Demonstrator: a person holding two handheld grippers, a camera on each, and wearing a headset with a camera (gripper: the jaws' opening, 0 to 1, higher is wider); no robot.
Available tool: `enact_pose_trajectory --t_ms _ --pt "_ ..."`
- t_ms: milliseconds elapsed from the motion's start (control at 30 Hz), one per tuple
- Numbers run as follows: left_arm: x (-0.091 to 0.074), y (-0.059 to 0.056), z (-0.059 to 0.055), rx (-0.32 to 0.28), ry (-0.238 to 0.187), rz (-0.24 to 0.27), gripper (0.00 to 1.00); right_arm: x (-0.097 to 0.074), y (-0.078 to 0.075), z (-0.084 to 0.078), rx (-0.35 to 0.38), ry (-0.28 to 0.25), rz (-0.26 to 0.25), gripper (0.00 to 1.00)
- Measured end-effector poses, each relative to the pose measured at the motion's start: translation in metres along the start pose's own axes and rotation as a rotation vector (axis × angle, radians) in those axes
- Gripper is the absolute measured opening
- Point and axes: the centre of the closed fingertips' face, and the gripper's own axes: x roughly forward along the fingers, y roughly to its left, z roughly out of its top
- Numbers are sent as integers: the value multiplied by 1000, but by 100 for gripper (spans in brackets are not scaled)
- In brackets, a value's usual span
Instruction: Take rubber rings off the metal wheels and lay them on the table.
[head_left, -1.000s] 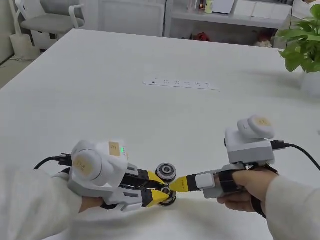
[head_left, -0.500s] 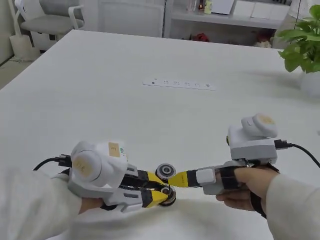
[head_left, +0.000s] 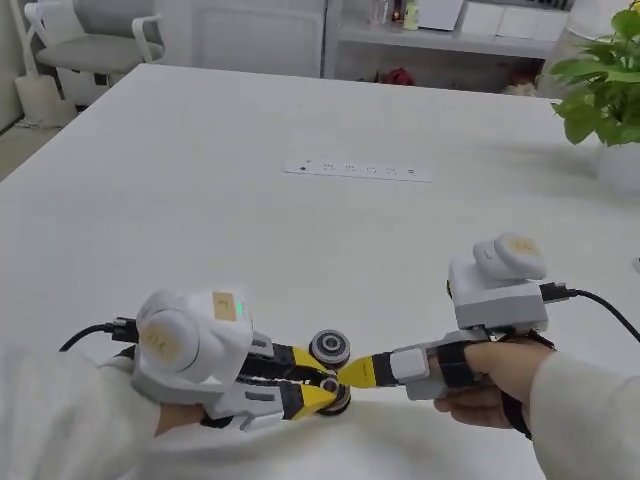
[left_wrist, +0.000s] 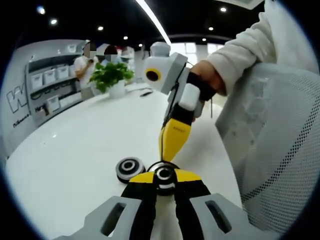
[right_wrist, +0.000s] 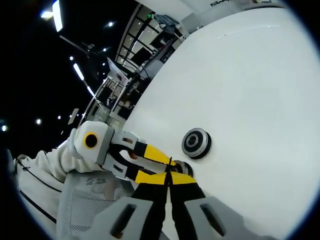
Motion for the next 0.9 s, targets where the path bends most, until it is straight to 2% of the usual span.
enact_pose_trajectory --t_ms 267,467,600,900 --pt "0 0 0 3 10 0 14 -1 -1 0 7 -1 -5 0" --pt "1 0 1 8 38 -2 14 -1 0 0 7 1 -3 0" --pt "-2 -1 0 -8 43 -8 15 -2 -1 1 7 -2 -2 0" --pt "-9 -5 9 1 25 -19 16 -4 1 5 8 -15 6 0"
